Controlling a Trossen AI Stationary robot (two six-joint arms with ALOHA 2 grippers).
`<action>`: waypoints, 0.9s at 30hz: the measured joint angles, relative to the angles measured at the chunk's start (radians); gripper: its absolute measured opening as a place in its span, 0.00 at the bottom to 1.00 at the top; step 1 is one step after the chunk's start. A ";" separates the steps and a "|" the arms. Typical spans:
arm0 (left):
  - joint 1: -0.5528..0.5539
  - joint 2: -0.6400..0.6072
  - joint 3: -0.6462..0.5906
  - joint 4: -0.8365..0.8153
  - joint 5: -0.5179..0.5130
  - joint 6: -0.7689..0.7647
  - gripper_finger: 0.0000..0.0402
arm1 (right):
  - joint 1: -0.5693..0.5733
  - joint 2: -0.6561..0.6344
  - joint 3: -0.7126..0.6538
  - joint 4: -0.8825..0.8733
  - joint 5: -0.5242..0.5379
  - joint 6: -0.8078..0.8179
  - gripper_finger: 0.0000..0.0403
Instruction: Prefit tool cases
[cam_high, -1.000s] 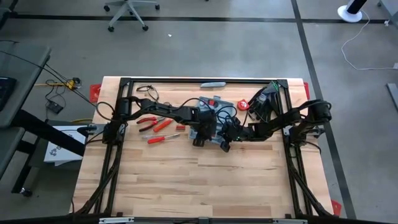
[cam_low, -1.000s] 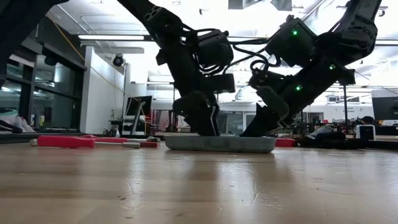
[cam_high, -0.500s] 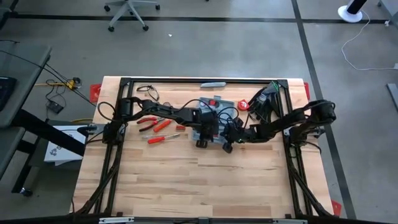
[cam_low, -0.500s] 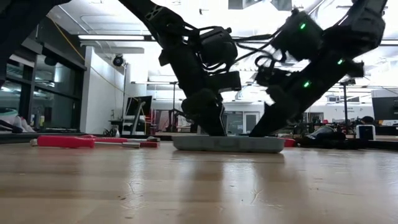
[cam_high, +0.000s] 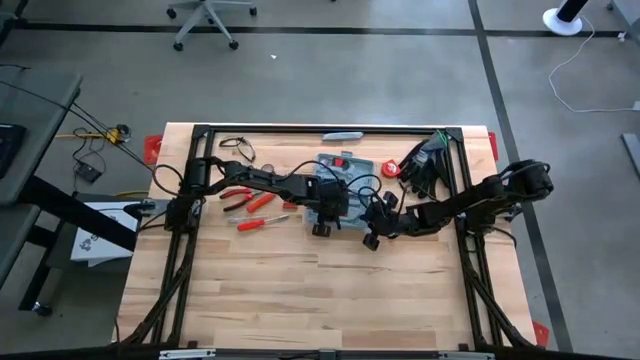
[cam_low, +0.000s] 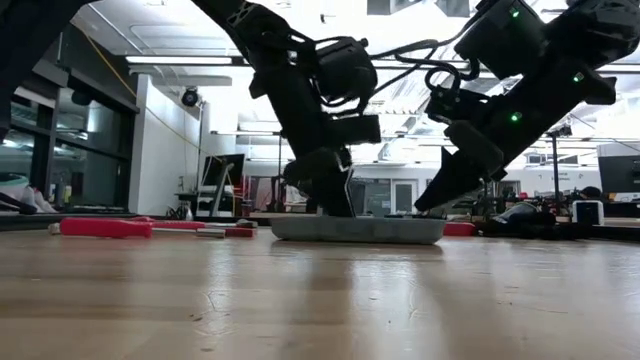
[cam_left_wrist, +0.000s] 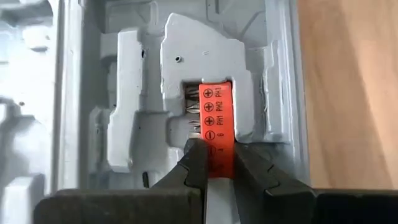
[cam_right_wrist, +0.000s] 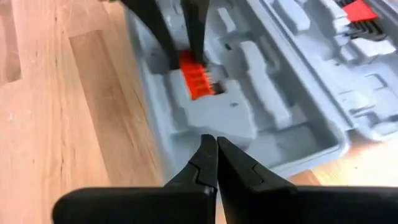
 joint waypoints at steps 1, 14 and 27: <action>-0.001 -0.012 0.000 0.001 -0.020 0.001 0.03 | 0.000 0.000 0.000 0.000 0.002 0.005 0.00; -0.001 -0.067 0.005 -0.019 -0.057 0.008 0.01 | -0.004 0.000 0.002 0.021 0.006 -0.040 0.00; -0.005 -0.079 -0.098 -0.034 -0.053 -0.107 0.00 | -0.185 -0.001 0.044 0.098 -0.229 -0.363 0.11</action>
